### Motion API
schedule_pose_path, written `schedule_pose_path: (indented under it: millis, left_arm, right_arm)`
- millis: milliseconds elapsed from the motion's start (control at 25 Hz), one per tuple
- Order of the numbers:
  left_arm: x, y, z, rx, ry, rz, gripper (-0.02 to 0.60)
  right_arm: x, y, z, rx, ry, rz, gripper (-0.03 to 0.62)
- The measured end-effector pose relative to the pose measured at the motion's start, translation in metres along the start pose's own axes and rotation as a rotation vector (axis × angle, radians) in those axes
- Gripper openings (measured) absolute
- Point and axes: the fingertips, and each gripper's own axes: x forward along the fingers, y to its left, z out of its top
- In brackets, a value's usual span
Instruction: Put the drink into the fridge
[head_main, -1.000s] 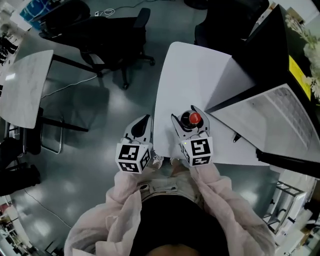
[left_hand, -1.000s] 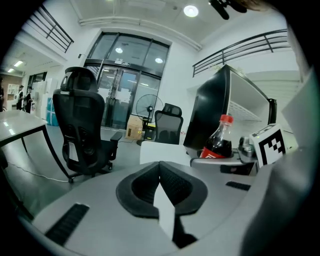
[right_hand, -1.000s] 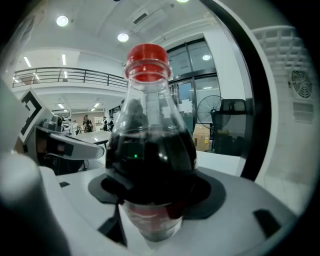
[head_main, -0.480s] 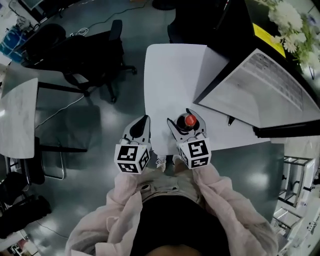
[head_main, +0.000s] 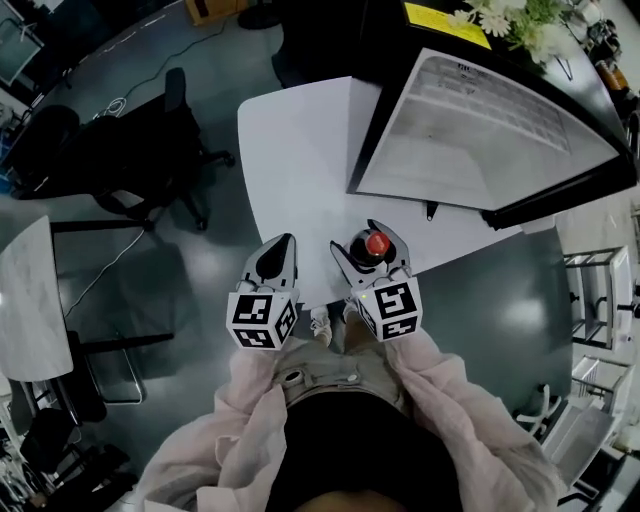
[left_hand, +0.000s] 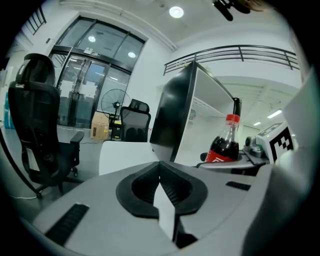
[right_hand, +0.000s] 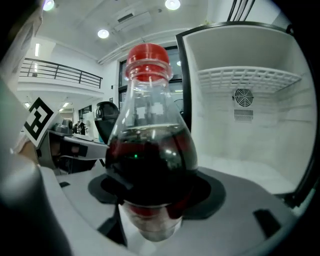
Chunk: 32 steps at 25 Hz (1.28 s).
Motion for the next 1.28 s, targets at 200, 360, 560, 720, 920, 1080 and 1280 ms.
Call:
schedule_pose_path:
  millis: [200, 360, 560, 720, 920, 1080, 1280]
  left_arm:
    - [0.017, -0.03, 0.001, 0.029, 0.008, -0.078, 0.011]
    - [0.031, -0.054, 0.001, 0.053, 0.022, -0.136, 0.011]
    - [0.05, -0.083, 0.003, 0.076, 0.033, -0.192, 0.011]
    - [0.068, -0.104, 0.004, 0.093, 0.045, -0.234, 0.011]
    - [0.09, -0.129, 0.008, 0.115, 0.049, -0.28, 0.011]
    - [0.103, -0.148, 0.01, 0.124, 0.05, -0.317, 0.011]
    - [0.117, -0.165, 0.013, 0.139, 0.054, -0.346, 0.011]
  right_arm:
    - [-0.026, -0.022, -0.01, 0.013, 0.005, -0.075, 0.308]
    - [-0.046, -0.042, -0.015, 0.038, 0.004, -0.133, 0.308]
    - [-0.066, -0.072, -0.021, 0.061, 0.008, -0.192, 0.308]
    - [-0.078, -0.098, -0.024, 0.075, 0.013, -0.239, 0.308]
    - [-0.091, -0.133, -0.021, 0.132, 0.032, -0.288, 0.308]
    - [-0.097, -0.159, -0.01, 0.144, 0.022, -0.31, 0.308]
    - [-0.101, -0.191, 0.002, 0.157, 0.015, -0.33, 0.308]
